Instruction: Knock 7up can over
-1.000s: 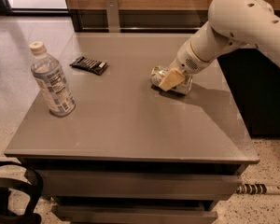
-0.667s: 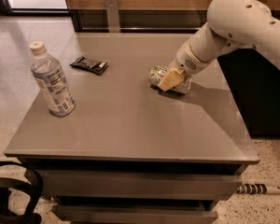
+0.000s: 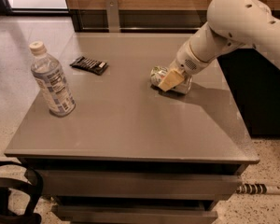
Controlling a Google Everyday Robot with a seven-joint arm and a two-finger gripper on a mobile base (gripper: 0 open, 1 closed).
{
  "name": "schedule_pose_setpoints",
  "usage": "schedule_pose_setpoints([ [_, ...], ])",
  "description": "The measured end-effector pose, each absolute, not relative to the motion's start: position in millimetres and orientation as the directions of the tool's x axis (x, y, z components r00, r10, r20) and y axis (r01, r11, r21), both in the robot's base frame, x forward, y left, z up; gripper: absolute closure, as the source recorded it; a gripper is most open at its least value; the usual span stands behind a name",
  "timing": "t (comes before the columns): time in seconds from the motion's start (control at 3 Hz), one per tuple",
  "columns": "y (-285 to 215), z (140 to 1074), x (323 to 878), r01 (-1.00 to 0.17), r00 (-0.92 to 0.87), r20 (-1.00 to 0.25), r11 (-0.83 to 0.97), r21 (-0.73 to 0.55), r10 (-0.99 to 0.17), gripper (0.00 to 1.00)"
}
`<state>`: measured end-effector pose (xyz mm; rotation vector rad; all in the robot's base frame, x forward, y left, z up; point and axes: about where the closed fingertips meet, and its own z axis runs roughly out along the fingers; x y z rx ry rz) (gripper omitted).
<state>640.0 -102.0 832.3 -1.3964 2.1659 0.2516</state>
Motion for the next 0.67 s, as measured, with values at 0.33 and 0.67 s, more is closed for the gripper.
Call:
schedule_pose_setpoints([
  [0.33,-100.6,831.2,639.8,-0.888,-0.312,-0.535,0.442,-0.131,-0.785,0.18],
  [0.67,-100.6,831.2,639.8,-0.888,-0.312,-0.535,0.442,-0.131,-0.785,0.0],
])
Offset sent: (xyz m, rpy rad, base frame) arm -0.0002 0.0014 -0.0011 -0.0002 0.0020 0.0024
